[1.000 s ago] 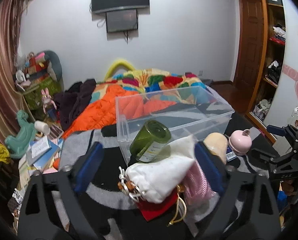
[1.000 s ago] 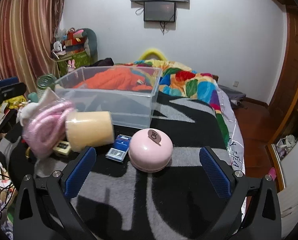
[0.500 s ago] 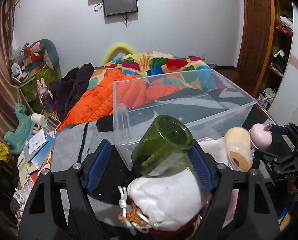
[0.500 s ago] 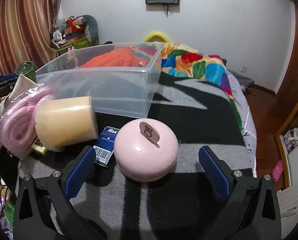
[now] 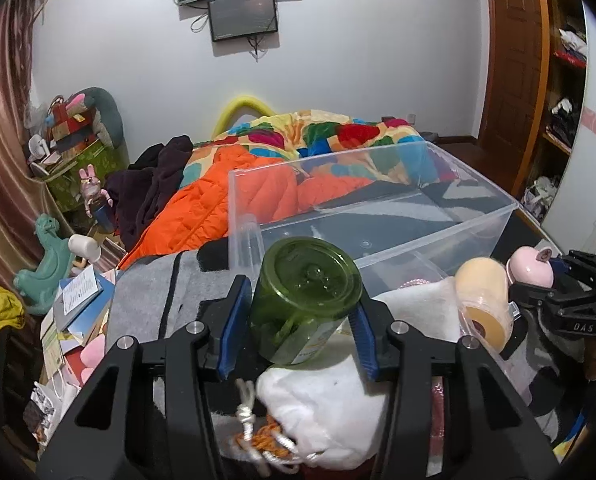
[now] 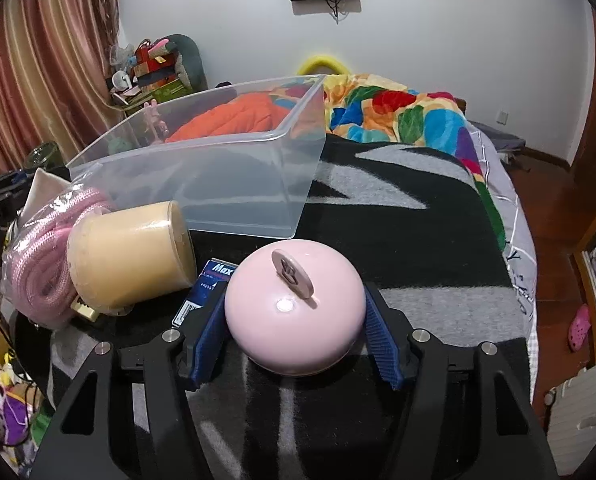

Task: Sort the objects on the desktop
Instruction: 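Grasp the pink round container with the right tool while the left grasps the green bottle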

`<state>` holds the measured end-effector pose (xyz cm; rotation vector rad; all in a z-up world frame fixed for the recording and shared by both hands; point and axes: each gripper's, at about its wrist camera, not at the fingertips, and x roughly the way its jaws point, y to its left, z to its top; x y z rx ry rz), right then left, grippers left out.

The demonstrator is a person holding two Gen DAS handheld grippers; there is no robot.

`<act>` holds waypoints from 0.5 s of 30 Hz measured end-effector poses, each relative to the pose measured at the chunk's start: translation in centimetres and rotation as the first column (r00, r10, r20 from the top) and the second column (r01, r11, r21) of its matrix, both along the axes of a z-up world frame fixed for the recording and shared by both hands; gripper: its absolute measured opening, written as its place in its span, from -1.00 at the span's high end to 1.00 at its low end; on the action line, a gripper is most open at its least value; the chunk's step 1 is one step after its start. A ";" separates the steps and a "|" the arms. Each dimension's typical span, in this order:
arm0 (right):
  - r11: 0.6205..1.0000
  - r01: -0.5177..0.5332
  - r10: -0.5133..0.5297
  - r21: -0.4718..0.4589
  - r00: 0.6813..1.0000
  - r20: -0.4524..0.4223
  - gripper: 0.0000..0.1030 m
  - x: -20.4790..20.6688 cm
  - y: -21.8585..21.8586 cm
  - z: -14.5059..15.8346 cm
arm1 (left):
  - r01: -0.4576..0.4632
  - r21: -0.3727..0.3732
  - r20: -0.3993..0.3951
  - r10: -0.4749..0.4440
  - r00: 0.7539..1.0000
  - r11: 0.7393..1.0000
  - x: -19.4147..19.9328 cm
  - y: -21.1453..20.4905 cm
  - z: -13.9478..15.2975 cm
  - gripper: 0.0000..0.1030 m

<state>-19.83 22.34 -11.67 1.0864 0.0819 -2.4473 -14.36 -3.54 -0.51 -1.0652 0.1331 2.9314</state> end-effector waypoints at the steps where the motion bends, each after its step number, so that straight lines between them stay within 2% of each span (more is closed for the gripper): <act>1: 1.000 -0.002 0.002 -0.002 1.000 -0.002 -0.17 0.1 0.0 0.1 | -0.006 0.010 -0.004 0.006 1.000 1.000 0.2 -0.3 0.2 0.08; 7: 1.000 -0.003 0.003 -0.010 0.999 -0.037 -0.17 0.9 0.4 1.9 | -0.026 0.049 -0.036 0.028 0.999 0.998 1.3 -1.8 1.7 0.09; 15: 0.999 -0.020 0.016 -0.036 0.995 -0.103 -0.17 0.5 0.1 6.0 | -0.029 0.104 -0.089 0.038 0.995 0.994 1.8 -3.1 4.4 0.09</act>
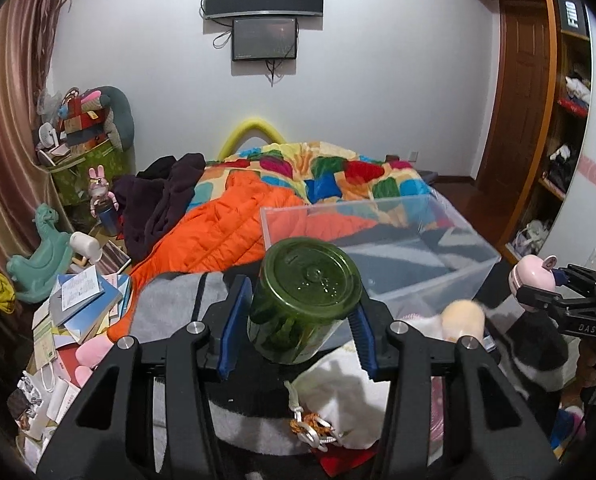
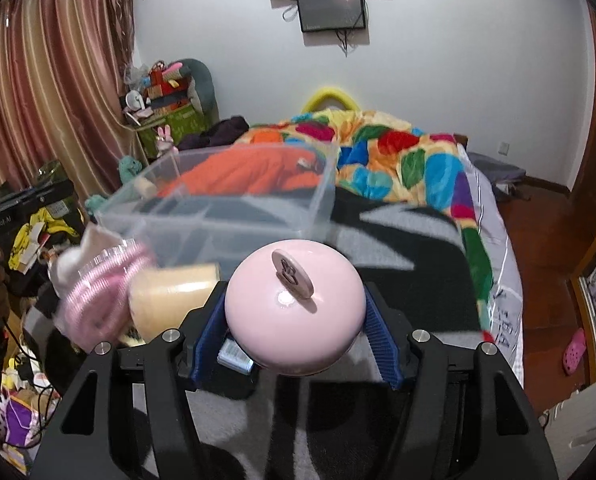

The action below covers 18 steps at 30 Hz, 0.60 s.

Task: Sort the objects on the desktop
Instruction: 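Grasp the pink round container with the right tool while the left grasps the green bottle, then lower the pink container into the clear box while the left tool drops the bottle in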

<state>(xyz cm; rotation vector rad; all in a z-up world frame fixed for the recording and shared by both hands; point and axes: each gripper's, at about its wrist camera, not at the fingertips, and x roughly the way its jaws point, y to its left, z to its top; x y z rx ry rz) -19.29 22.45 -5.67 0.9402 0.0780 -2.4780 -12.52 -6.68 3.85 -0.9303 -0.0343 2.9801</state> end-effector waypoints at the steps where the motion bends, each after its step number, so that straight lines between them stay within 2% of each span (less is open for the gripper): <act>1: 1.000 -0.002 0.002 0.004 1.000 -0.007 -0.17 -0.1 -0.2 0.4 | 0.005 0.010 0.003 -0.005 1.000 1.000 -0.2 -0.1 0.3 0.09; 11: 0.999 -0.026 0.025 -0.020 0.999 -0.048 -0.17 -3.3 -2.2 4.1 | 0.020 0.081 -0.010 -0.019 1.000 0.997 -3.3 -0.9 2.7 0.08; 18: 0.999 -0.028 0.027 -0.042 0.999 -0.027 -0.17 -6.5 -4.3 4.5 | 0.009 0.155 0.038 -0.015 0.999 0.988 -6.7 -1.7 1.4 0.08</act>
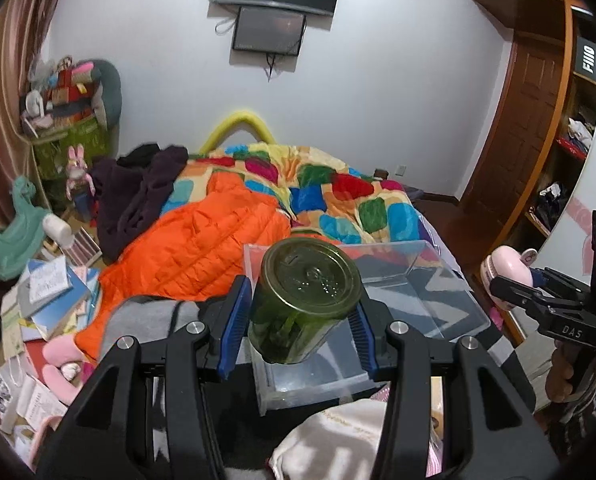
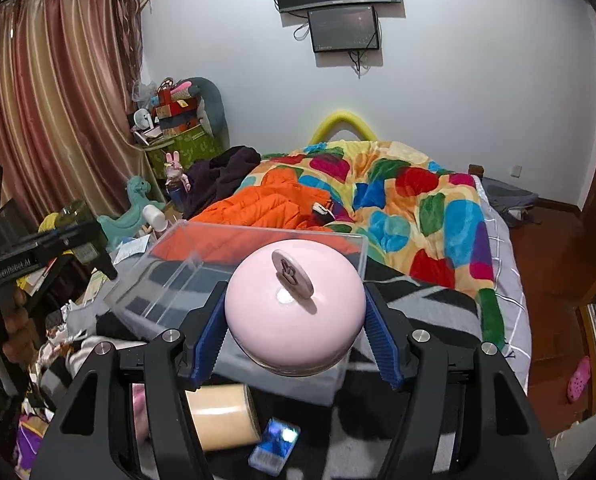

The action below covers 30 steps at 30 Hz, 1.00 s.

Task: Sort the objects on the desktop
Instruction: 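Lower the pink container into the clear box while the left tool drops the bottle in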

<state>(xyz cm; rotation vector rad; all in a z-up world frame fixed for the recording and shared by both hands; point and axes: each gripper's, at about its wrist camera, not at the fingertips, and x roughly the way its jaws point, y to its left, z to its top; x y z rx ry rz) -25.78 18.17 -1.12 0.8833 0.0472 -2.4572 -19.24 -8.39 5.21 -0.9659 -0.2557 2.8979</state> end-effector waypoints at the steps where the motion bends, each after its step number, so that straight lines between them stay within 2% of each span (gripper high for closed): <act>1: 1.000 0.000 0.000 0.002 1.000 0.005 -0.17 -0.3 -0.3 -0.2 | 0.007 0.014 0.012 -0.007 1.000 1.000 -0.4 -0.1 -0.3 0.08; 5: 0.999 0.003 -0.005 0.043 0.999 0.032 -0.17 -1.8 -1.7 -1.4 | 0.043 0.055 0.067 -0.047 0.997 0.998 -1.7 0.2 -1.9 0.08; 10: 0.994 0.005 -0.012 0.110 0.998 0.058 -0.17 -2.7 -2.7 -3.6 | 0.031 -0.021 0.077 -0.029 0.997 0.999 -2.2 1.5 -3.3 0.08; 18: 0.985 -0.029 0.018 0.167 0.998 0.068 -0.17 -2.6 -4.1 -5.4 | 0.079 0.004 0.166 -0.079 0.983 0.997 -3.0 1.8 -5.6 0.09; 22: 0.984 -0.049 0.035 0.170 0.996 0.085 -0.17 -2.6 -4.8 -5.7 | 0.069 -0.010 0.157 -0.067 0.985 0.998 -3.1 1.9 -6.1 0.07; 27: 0.983 -0.056 0.040 0.177 0.995 0.094 -0.17 -2.4 -5.5 -6.1 | 0.078 -0.055 0.152 -0.069 0.986 0.995 -2.8 2.8 -6.1 -0.15; 30: 0.985 -0.058 0.040 0.163 0.993 0.110 -0.17 -2.6 -5.6 -6.2 | 0.077 -0.076 0.147 -0.065 0.987 0.994 -2.5 3.0 -6.2 -0.19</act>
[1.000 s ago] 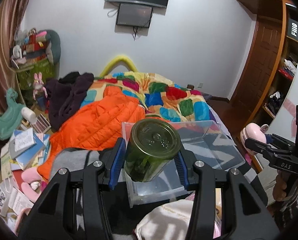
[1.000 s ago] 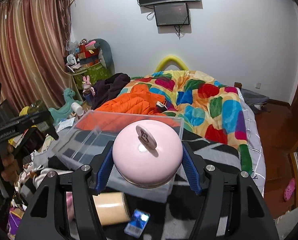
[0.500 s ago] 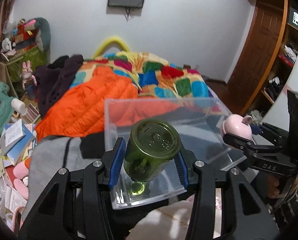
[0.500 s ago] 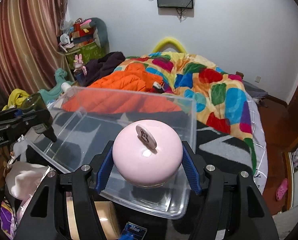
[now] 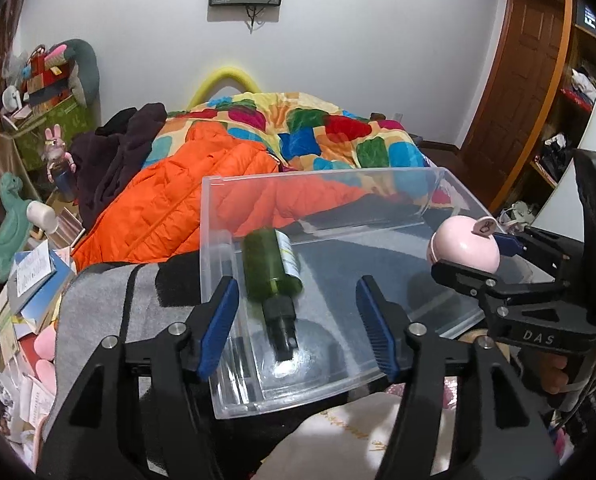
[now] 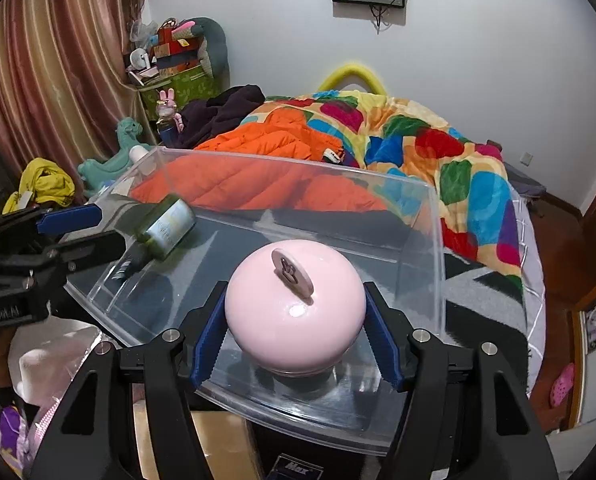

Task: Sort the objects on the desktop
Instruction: 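Lower the pink container into the clear box while the left tool drops the bottle in, then reach down beside the bed and grasp the white round tub with the right tool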

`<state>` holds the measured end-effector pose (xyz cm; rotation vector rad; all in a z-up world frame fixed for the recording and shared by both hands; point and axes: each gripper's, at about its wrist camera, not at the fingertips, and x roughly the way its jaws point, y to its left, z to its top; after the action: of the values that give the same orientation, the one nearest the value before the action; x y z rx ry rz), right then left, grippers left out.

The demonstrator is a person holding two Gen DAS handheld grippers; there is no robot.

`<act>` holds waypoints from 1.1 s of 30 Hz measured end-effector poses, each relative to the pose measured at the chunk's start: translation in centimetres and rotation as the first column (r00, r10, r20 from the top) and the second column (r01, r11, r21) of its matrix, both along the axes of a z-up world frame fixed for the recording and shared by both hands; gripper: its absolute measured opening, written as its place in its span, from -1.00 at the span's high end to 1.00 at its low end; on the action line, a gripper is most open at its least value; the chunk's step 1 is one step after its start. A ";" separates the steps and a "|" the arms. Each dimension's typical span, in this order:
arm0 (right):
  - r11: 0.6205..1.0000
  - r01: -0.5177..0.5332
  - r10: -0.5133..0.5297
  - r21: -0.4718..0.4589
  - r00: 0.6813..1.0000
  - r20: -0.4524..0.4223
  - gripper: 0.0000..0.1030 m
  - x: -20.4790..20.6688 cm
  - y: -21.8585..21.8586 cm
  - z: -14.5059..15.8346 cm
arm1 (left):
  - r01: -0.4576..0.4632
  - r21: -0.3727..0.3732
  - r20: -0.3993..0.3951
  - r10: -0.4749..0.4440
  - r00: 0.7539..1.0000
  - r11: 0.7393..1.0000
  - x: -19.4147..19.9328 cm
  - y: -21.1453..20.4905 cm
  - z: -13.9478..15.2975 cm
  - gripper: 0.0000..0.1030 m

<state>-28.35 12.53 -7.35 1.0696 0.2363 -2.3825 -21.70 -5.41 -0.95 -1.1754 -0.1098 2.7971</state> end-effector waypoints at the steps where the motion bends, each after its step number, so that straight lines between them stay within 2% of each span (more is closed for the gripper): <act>1: 1.000 0.002 -0.002 0.000 1.000 -0.002 -0.17 0.0 0.0 0.0 | 0.000 0.000 -0.001 0.000 1.000 1.000 0.0 0.0 0.0 -0.19; 6: 1.000 -0.005 0.005 -0.003 1.000 0.013 -0.19 0.2 -0.1 0.2 | 0.002 -0.004 -0.007 -0.002 1.000 1.000 0.4 0.1 0.3 -0.26; 10: 1.000 -0.003 0.004 0.022 1.000 -0.016 -0.21 1.2 -0.2 0.6 | -0.003 -0.037 -0.036 0.001 0.999 0.999 1.1 0.4 1.1 -0.30; 14: 1.000 -0.007 0.008 0.014 0.999 -0.032 -0.36 2.4 0.2 1.3 | -0.001 -0.042 -0.053 -0.001 0.999 0.999 2.2 0.4 2.0 -0.30; 25: 1.000 -0.008 0.009 0.003 0.998 -0.064 -0.46 8.1 3.6 3.3 | -0.009 -0.045 -0.069 0.006 0.998 0.999 6.9 -0.4 4.0 -0.32; 26: 1.000 -0.009 0.009 0.001 0.998 -0.062 -0.47 8.8 4.0 3.4 | -0.014 -0.048 -0.072 0.010 0.997 0.999 7.5 -0.4 4.1 -0.38; 27: 1.000 -0.007 0.007 -0.001 0.998 -0.059 -0.48 9.7 4.7 3.4 | -0.016 -0.049 -0.074 0.012 0.997 0.999 8.1 -0.5 4.2 -0.60; 29: 1.000 -0.006 0.006 -0.005 0.999 -0.054 -0.48 11.4 5.6 3.5 | -0.027 -0.049 -0.090 0.022 0.996 0.998 9.4 -0.6 4.3 -0.77; 33: 1.000 -0.014 0.015 0.015 0.998 -0.059 -0.49 15.2 7.3 2.9 | -0.025 -0.101 -0.114 0.014 0.993 0.995 12.4 -0.2 4.3 -0.78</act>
<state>-13.16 19.87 -4.46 1.0021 0.2822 -2.4053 -9.30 -5.60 3.39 -1.0375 0.0311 2.9103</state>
